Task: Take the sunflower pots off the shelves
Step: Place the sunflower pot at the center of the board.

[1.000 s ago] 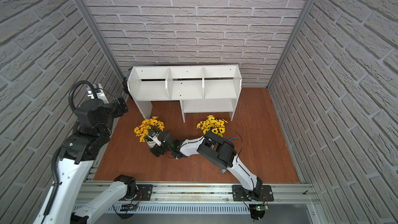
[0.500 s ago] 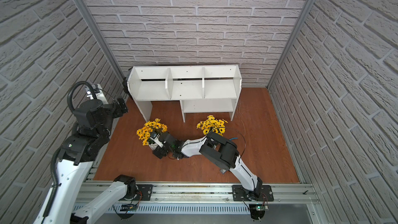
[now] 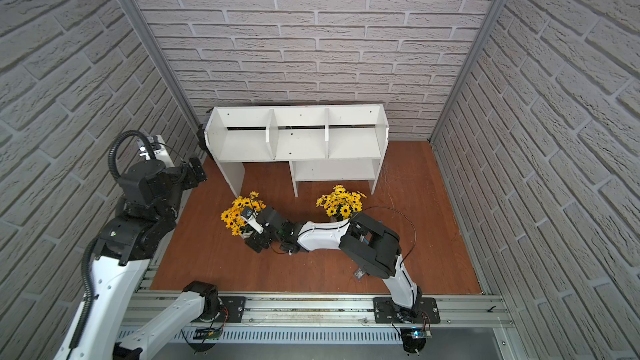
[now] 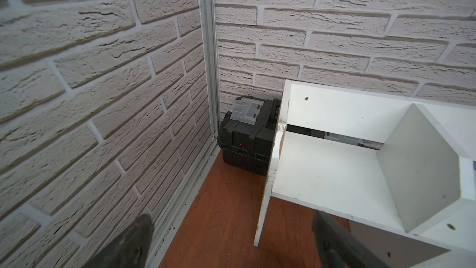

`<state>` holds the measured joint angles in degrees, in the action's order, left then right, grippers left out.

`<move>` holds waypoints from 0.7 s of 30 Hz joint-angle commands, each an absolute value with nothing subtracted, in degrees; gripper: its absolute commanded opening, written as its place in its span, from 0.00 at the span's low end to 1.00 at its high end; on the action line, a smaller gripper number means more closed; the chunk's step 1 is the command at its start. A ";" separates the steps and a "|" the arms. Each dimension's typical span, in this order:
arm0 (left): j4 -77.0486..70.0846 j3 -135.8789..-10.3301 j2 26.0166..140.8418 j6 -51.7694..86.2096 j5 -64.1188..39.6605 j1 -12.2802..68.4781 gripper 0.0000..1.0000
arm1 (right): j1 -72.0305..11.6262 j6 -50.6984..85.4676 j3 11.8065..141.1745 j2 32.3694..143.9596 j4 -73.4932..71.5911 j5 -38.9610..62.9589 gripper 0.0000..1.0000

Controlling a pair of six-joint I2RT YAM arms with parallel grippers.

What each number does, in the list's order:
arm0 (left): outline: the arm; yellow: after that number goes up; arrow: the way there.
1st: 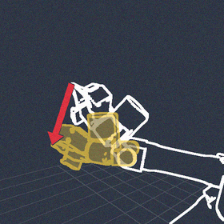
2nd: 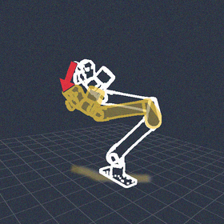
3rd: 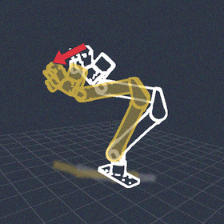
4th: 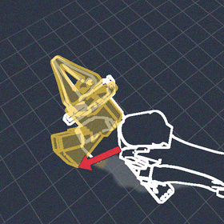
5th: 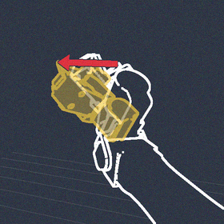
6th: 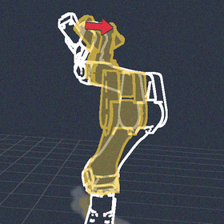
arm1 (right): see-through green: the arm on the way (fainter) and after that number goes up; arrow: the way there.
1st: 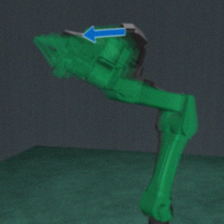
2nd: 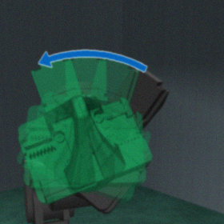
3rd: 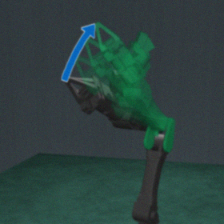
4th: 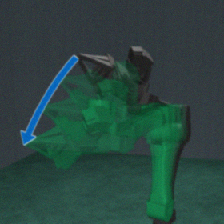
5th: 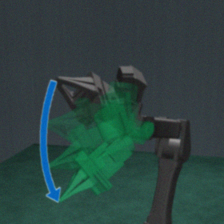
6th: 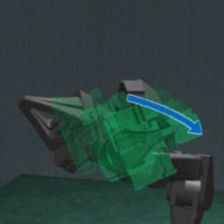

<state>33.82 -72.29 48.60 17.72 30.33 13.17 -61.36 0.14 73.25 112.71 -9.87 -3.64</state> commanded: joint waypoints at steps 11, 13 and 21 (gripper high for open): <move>32.43 -73.92 49.26 17.75 23.87 12.86 0.98 | -59.84 -4.79 80.68 91.14 12.22 -9.85 1.00; 32.26 -73.88 49.31 17.75 22.64 12.86 0.98 | -58.29 -5.09 81.17 88.86 14.01 -10.37 1.00; 31.29 -74.90 50.94 16.48 17.82 12.91 0.98 | -51.10 -5.69 82.57 81.26 19.07 -11.03 1.00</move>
